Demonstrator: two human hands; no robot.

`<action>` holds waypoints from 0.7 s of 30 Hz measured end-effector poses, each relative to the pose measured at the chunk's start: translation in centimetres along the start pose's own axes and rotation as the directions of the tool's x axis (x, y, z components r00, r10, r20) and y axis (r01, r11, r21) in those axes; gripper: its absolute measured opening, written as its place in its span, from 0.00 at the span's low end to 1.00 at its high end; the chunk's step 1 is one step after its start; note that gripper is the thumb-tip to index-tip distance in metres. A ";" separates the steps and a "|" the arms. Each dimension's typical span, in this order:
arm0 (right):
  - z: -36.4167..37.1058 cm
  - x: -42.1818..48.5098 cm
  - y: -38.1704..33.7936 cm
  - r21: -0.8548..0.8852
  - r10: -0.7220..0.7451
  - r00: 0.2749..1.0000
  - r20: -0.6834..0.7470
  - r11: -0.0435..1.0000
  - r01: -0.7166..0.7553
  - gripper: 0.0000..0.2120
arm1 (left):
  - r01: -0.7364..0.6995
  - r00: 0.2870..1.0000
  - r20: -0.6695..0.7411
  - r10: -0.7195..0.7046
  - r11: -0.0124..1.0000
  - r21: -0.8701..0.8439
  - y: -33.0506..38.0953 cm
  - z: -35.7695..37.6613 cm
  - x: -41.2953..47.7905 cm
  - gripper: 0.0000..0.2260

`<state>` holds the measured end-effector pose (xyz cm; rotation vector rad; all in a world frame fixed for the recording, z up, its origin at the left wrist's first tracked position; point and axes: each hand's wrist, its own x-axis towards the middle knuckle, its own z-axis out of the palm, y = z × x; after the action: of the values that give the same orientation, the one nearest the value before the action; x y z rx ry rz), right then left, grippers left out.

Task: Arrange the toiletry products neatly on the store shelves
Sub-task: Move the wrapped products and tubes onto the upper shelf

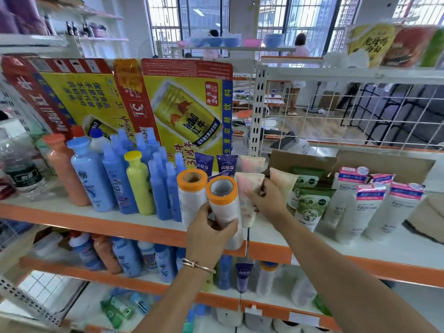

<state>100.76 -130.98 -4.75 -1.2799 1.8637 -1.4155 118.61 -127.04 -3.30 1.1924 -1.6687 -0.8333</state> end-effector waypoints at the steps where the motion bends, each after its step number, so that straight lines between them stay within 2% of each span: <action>1: -0.1 -0.2 0.1 0.016 0.004 1.000 0.005 1.000 -0.004 0.16 | -0.010 1.000 0.008 0.010 1.000 0.001 0.0 0.1 -0.1 0.14; 4: -0.3 -1.2 0.3 0.117 0.034 0.999 0.024 0.992 -0.037 0.21 | -0.046 0.999 0.025 0.046 0.999 0.003 0.1 0.4 -0.2 0.14; 6: -0.4 -2.5 0.5 0.113 0.015 1.000 -0.001 0.994 -0.015 0.22 | -0.073 0.996 0.058 0.073 0.997 -0.004 0.4 1.0 -0.6 0.14; 8: -0.8 -4.4 0.9 0.068 0.047 0.995 -0.083 0.997 -0.042 0.21 | -0.093 0.989 0.111 0.097 0.995 -0.034 0.6 1.8 -1.4 0.14; 11: -2.0 -7.5 2.2 0.128 0.144 0.971 -0.189 0.984 -0.121 0.14 | -0.106 0.977 0.181 0.115 0.993 -0.058 0.8 3.3 -3.0 0.17; 14: -4.3 -10.7 4.0 0.130 0.225 0.933 -0.280 0.972 -0.196 0.11 | -0.098 0.953 0.277 0.120 0.991 -0.093 0.6 5.1 -4.9 0.16; 17: -6.8 -14.3 5.5 0.101 0.266 0.917 -0.296 0.964 -0.247 0.09 | -0.090 0.923 0.364 0.123 0.990 -0.108 0.7 7.2 -7.3 0.18; 20: -9.1 -17.5 7.1 0.097 0.283 0.910 -0.304 0.959 -0.266 0.13 | -0.046 0.898 0.428 0.099 0.990 -0.134 1.0 9.2 -10.1 0.26; 21: -9.9 -18.4 7.5 0.103 0.289 0.909 -0.299 0.957 -0.271 0.14 | -0.038 0.890 0.448 0.086 0.993 -0.116 1.1 9.9 -11.0 0.25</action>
<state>98.28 -109.85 -11.09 -0.7505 2.0898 -1.5673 110.53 -116.04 -9.10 0.9085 -1.9935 -1.2119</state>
